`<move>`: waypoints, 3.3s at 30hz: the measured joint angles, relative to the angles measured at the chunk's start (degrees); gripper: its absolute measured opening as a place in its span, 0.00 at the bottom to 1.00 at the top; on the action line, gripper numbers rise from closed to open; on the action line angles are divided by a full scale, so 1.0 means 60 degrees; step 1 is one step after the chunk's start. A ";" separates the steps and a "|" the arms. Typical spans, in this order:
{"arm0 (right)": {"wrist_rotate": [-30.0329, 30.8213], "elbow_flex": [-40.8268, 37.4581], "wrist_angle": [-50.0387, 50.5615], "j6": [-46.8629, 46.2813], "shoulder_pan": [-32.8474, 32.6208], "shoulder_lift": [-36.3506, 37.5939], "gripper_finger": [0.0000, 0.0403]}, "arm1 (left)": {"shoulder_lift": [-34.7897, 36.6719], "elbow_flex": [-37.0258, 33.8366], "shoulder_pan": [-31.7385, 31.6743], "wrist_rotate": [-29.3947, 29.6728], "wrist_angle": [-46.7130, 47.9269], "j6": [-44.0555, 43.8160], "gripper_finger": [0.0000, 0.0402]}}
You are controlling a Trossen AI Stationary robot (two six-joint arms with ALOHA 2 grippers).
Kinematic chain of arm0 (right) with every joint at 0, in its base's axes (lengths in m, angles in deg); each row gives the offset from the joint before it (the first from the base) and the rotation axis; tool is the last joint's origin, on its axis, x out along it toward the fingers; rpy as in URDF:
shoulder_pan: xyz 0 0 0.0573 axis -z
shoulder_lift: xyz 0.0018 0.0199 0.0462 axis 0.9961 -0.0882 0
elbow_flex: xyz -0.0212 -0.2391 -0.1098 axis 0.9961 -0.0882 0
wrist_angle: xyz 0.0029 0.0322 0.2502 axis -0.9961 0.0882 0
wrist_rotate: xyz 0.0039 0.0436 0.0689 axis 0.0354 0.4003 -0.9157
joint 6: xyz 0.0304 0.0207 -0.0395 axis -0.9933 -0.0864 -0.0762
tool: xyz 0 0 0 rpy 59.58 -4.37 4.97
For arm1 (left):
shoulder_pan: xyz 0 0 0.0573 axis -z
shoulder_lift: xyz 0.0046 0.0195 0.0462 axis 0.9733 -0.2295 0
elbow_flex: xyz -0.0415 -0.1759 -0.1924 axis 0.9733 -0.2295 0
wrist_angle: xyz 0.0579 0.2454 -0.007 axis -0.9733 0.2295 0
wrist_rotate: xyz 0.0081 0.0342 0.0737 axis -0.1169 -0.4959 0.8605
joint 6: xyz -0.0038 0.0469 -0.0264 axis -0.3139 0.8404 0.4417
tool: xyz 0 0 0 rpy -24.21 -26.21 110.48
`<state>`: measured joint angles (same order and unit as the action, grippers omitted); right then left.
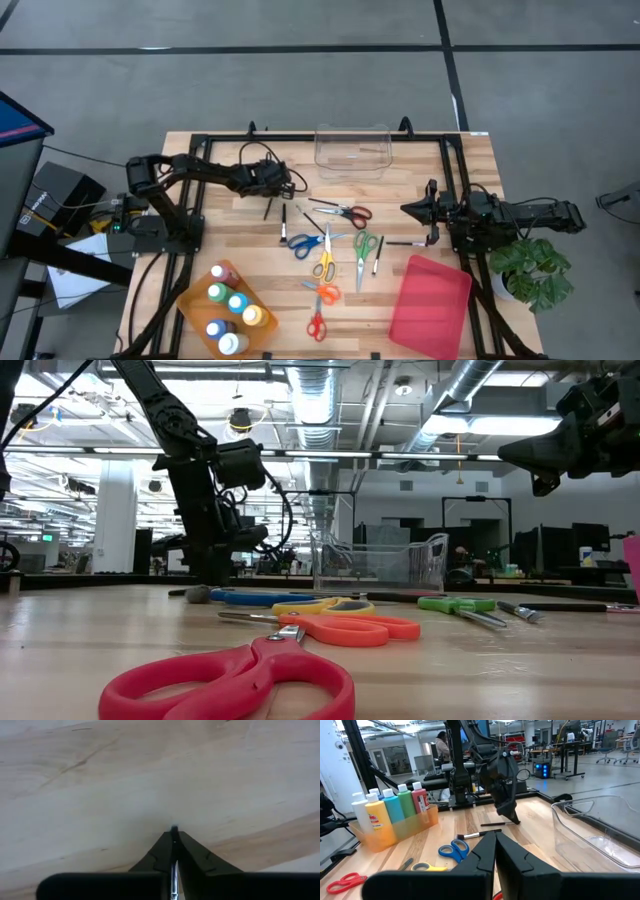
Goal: Pick & Place Paint Supplies
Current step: Put the eyeshadow brush into the transparent bin
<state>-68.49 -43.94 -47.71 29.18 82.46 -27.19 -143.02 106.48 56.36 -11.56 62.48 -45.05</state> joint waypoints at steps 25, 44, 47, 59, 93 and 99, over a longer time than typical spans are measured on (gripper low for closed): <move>-0.0002 -0.0002 0.0011 0.0000 0.0000 -0.0004 0.02 | 0.2048 -0.0033 0.0883 0.0142 -0.1234 0.0819 0.01; -0.0027 0.0000 0.0014 -0.0002 0.0004 -0.0004 0.02 | 0.4650 -0.0015 0.2942 0.0120 -0.2887 0.2091 0.01; -0.0024 0.0002 0.0011 0.0000 0.0004 -0.0004 0.02 | 0.4621 -0.0015 0.3205 0.0123 -0.3181 0.2336 0.01; -0.0020 -0.0001 0.0015 0.0000 0.0004 -0.0004 0.02 | 0.4466 -0.0015 0.3543 0.0151 -0.4054 0.3534 0.01; -0.0009 -0.0002 0.0015 0.0000 0.0000 -0.0004 0.02 | -0.0606 0.4088 -0.0327 -0.1815 -0.7774 0.6395 0.01; -0.0010 0.0000 0.0015 0.0000 0.0000 -0.0004 0.02 | -0.1510 0.5226 -0.0597 -0.1633 -0.7047 0.7029 0.01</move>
<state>-68.55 -43.94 -47.62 29.18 82.46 -27.22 -152.08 137.83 52.78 -21.36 20.20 -2.87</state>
